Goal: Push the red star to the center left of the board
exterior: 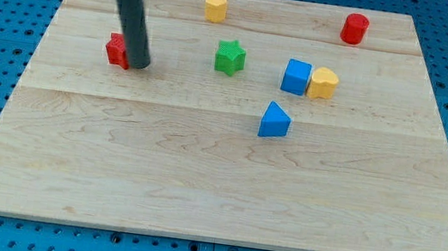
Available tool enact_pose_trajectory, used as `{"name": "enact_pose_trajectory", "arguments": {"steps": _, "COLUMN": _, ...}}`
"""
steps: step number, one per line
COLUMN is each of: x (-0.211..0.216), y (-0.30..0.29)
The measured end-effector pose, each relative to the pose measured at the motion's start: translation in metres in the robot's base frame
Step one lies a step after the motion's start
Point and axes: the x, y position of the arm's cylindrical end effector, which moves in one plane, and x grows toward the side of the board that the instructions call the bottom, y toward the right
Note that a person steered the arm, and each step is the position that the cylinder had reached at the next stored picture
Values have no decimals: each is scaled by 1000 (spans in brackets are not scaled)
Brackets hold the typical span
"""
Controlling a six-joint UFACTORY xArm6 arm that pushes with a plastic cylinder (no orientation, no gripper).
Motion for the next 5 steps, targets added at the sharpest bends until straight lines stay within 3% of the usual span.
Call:
{"name": "enact_pose_trajectory", "arguments": {"steps": 1, "x": -32, "y": 31}}
{"name": "enact_pose_trajectory", "arguments": {"steps": 2, "x": -28, "y": -1}}
{"name": "enact_pose_trajectory", "arguments": {"steps": 4, "x": 29, "y": -56}}
{"name": "enact_pose_trajectory", "arguments": {"steps": 5, "x": 33, "y": -61}}
